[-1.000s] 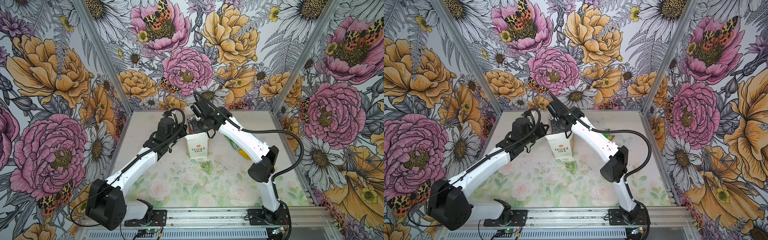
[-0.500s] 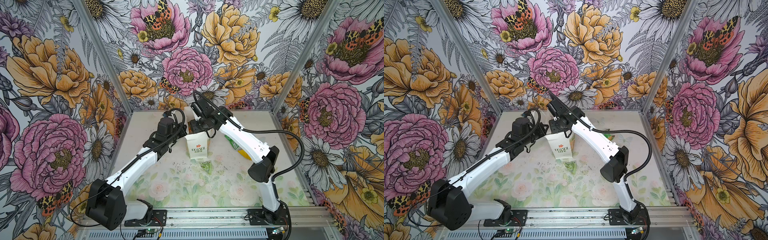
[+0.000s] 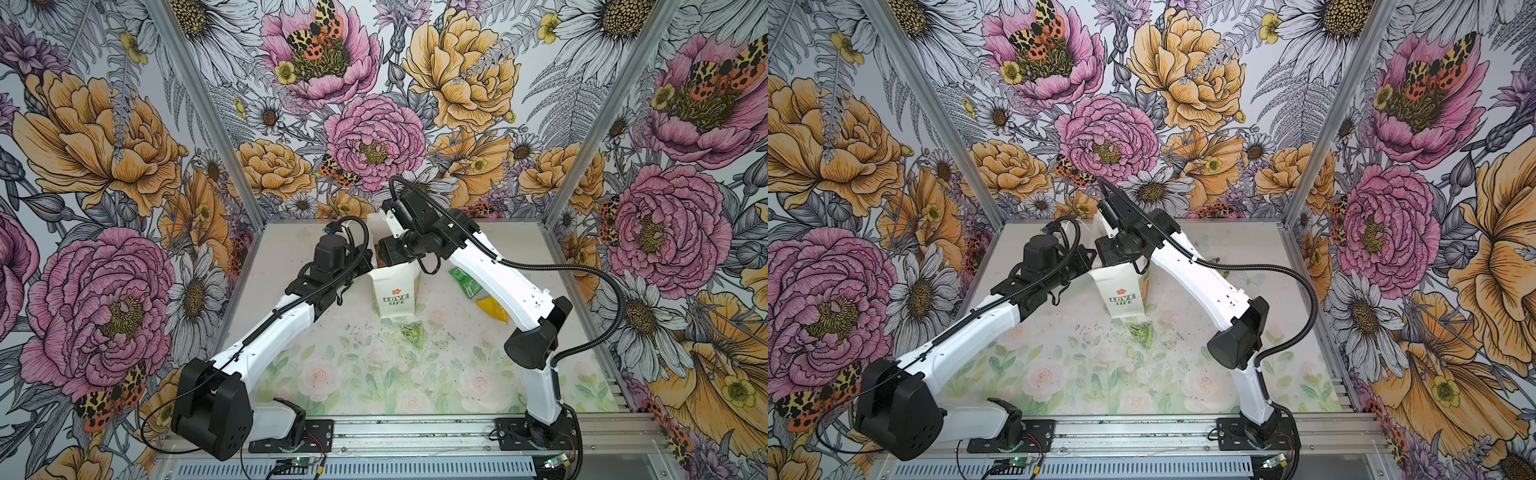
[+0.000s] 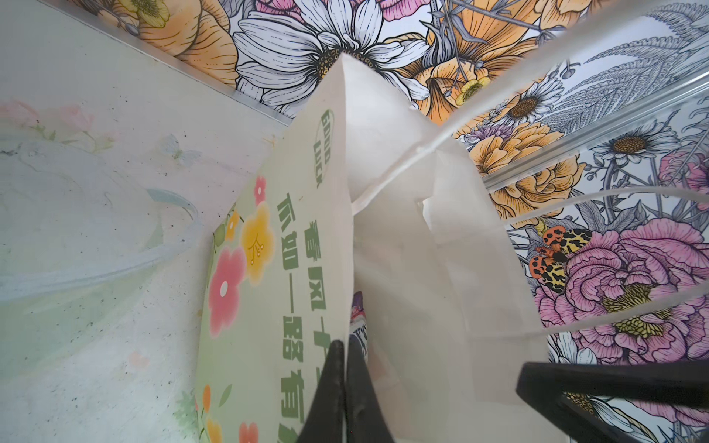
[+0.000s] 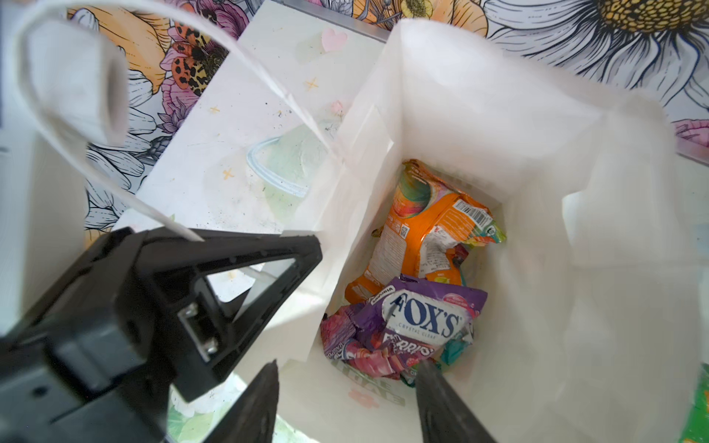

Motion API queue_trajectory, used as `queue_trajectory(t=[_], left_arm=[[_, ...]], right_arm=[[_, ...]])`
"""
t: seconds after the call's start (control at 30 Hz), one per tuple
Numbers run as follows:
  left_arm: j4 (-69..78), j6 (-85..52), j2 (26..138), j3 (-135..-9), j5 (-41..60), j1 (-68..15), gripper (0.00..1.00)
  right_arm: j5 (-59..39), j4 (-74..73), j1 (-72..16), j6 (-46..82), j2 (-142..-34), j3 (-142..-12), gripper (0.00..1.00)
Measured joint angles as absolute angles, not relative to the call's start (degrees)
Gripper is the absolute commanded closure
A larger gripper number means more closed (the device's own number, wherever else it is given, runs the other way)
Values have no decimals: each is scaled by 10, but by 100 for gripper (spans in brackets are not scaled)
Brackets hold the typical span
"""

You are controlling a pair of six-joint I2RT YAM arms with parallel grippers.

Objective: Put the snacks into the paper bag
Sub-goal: 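Open the right gripper to release the FOX'S bag inside, then withdraw the right gripper from the bag toward the small green packet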

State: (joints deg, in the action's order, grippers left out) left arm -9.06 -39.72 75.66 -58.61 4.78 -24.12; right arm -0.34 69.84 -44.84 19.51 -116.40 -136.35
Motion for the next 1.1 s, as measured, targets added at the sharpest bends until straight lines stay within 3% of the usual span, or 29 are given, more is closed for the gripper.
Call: queue_trajectory(t=[0.37, 1.1], left_arm=[[-91, -397, 757, -586, 48, -241, 100], [-91, -397, 756, -586, 48, -237, 100]], right_arm=[[3, 695, -448, 168, -1058, -1293, 34], [87, 694, -448, 160, -801, -936, 16]])
